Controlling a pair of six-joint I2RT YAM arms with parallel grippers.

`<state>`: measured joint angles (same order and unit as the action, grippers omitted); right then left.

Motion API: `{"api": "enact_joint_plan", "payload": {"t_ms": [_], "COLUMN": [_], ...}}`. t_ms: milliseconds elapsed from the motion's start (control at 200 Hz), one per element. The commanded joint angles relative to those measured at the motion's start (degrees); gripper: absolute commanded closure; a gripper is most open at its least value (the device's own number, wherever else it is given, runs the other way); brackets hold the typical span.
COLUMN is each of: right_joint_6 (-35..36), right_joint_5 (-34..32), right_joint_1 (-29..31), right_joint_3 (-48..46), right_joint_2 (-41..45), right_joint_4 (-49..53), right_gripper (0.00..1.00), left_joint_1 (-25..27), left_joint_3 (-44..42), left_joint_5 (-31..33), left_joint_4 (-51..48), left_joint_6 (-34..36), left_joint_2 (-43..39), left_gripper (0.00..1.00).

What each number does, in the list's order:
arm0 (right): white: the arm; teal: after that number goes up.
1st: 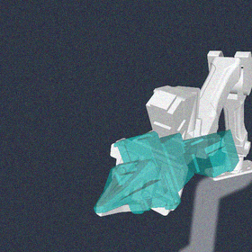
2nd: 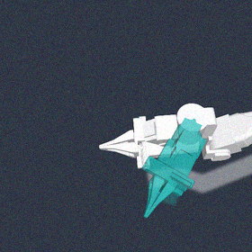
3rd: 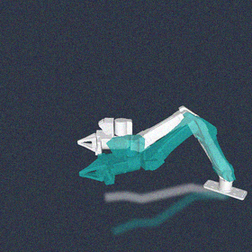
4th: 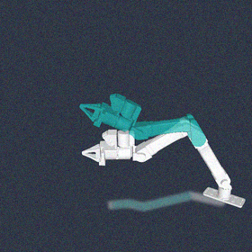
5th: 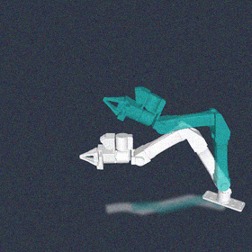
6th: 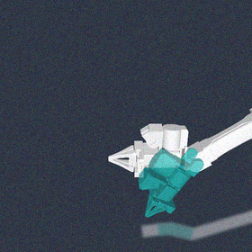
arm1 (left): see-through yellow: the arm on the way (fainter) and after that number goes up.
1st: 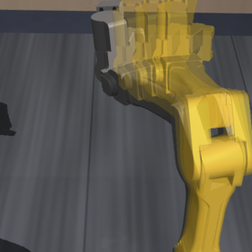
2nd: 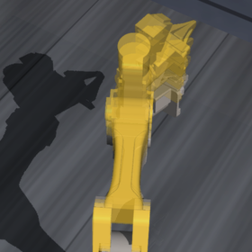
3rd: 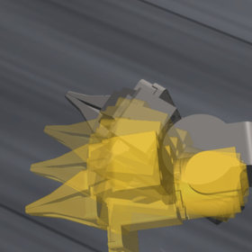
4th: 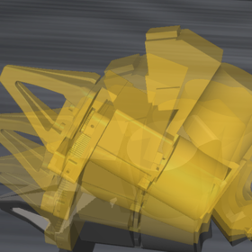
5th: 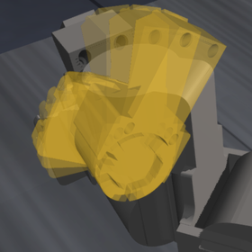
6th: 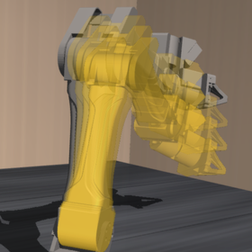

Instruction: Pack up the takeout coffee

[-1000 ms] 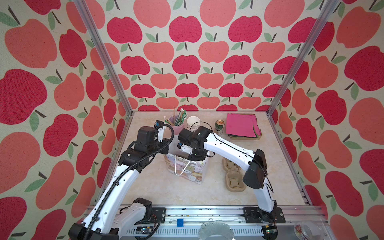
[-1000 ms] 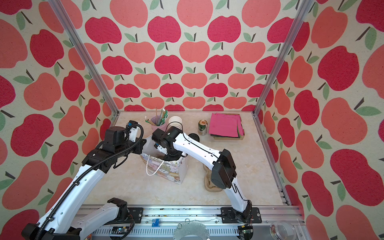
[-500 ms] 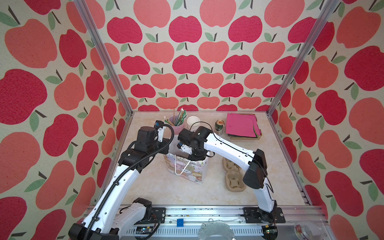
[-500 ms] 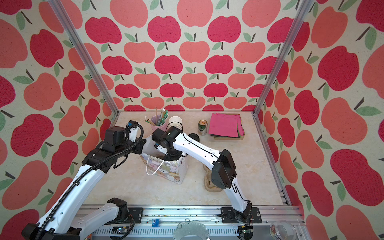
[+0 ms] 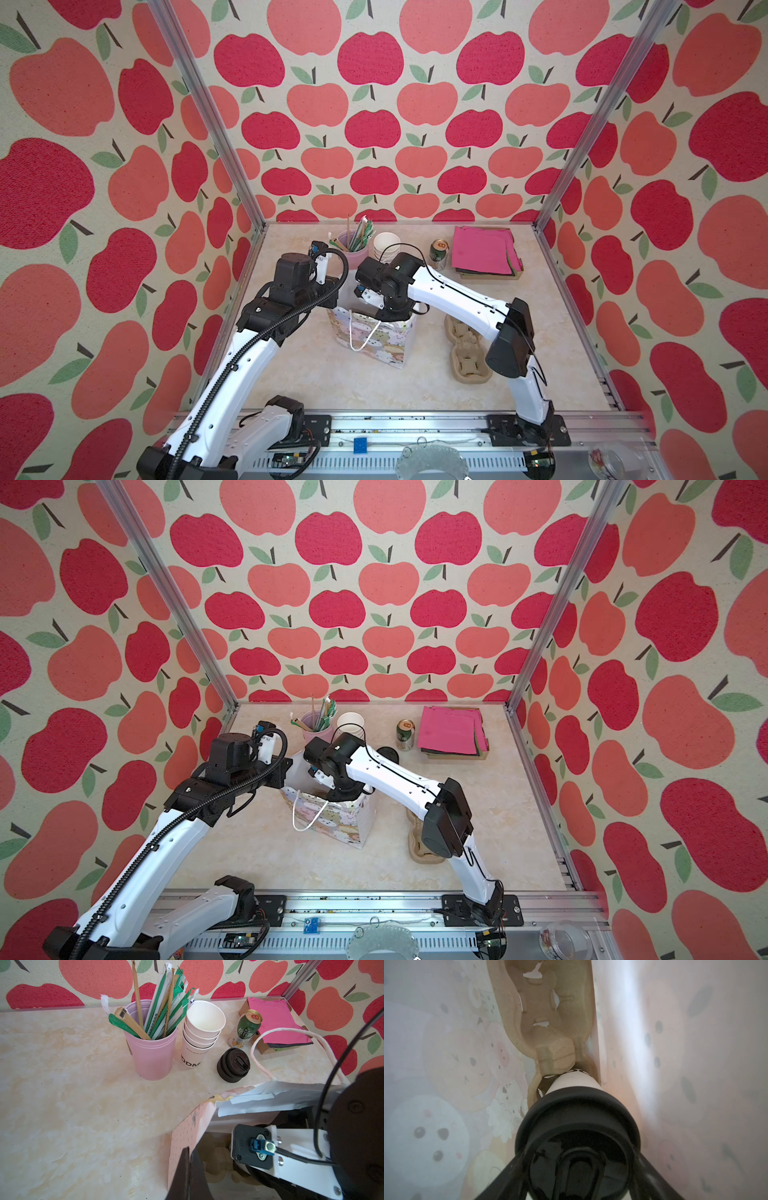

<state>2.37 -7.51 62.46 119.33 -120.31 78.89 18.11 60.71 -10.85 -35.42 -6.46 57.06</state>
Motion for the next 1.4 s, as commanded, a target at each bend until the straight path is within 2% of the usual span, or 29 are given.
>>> {"api": "enact_joint_plan", "payload": {"t_ms": [0,410,930,1396], "right_joint_6": [0.0,0.8,1.2,1.6], "right_joint_5": [0.4,-1.0,-1.3,-1.0], "right_joint_1": [-0.2,0.9,1.4,1.4], "right_joint_3": [-0.3,1.7,4.9,5.5], "right_joint_2": [-0.4,0.6,1.5,1.3], "right_joint_4": [1.7,1.4,0.4,-0.7], "right_gripper": [0.29,0.21,0.01,0.01], "left_joint_1": [0.4,0.6,2.2,3.8], "left_joint_3": [-0.3,0.3,1.4,3.2], "left_joint_5": [1.4,2.2,3.9,5.8], "left_joint_4": [-1.4,-2.5,-3.5,-4.6], "left_joint_6": [0.8,1.1,1.7,2.6], "left_joint_2": [-0.1,-0.1,0.8,2.3], "left_gripper": [1.0,1.0,1.0,1.0]}}
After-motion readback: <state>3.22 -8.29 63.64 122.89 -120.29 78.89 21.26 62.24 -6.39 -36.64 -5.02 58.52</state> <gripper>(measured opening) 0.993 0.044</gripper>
